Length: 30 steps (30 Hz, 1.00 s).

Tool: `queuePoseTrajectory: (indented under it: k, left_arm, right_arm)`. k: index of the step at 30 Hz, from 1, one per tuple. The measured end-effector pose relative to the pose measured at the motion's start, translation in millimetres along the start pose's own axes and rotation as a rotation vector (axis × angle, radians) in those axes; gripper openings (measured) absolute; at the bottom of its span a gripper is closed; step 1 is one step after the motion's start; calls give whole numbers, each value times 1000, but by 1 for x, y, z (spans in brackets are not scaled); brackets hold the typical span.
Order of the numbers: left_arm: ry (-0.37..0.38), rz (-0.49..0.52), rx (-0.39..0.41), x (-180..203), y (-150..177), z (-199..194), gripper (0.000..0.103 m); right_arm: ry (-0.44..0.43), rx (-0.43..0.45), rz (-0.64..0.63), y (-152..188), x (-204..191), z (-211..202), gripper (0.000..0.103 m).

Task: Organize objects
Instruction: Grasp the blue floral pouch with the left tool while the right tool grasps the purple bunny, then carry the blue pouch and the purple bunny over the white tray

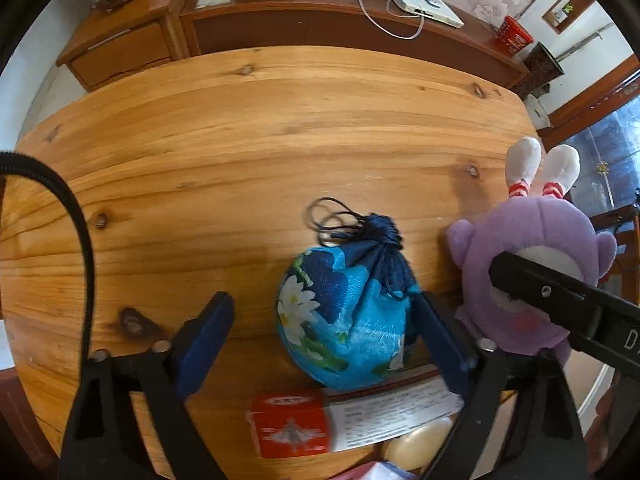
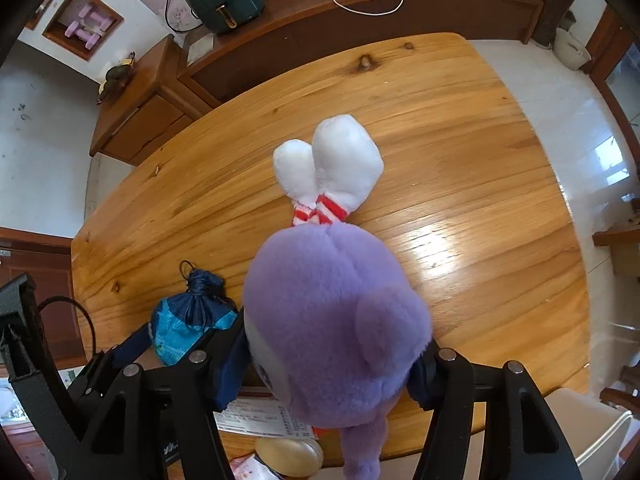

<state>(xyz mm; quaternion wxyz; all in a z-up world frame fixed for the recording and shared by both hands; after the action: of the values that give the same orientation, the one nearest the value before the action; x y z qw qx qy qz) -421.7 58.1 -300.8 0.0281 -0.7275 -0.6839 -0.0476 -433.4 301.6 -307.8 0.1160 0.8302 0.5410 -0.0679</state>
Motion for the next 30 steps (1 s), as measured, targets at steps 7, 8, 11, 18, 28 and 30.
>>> queuePoseTrajectory:
  k: [7, 8, 11, 18, 28, 30]
  left_arm:
    - [14, 53, 23, 22, -4, -4, 43]
    - [14, 54, 26, 22, -4, -4, 41]
    - [-19, 56, 48, 22, -5, -9, 38]
    - [-63, 51, 99, 18, 3, -48, 38]
    - [-107, 81, 191, 26, 50, -133, 38]
    - [-114, 82, 207, 29, 62, -147, 38]
  right_arm:
    - [9, 19, 2, 7, 3, -5, 62]
    - [14, 29, -5, 9, 3, -8, 62]
    - [32, 56, -29, 12, 0, -17, 60]
    - [5, 115, -43, 24, -5, -49, 59]
    - [-38, 215, -117, 71, -27, -120, 59]
    - [-46, 231, -140, 85, -31, -136, 59]
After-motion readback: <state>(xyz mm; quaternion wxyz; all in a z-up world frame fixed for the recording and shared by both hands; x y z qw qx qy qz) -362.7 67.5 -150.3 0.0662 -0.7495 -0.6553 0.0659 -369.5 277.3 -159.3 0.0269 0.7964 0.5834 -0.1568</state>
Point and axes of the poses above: each gripper's, at about its wrist camera, not at the fingertips, and z roughly the way its jaws point, x to its right, y to its underside, the point moved 6 cm from there along z, roughly the way its jaws point, and after that the axes turned 13 degrees about -x, right-handed, at the moved point
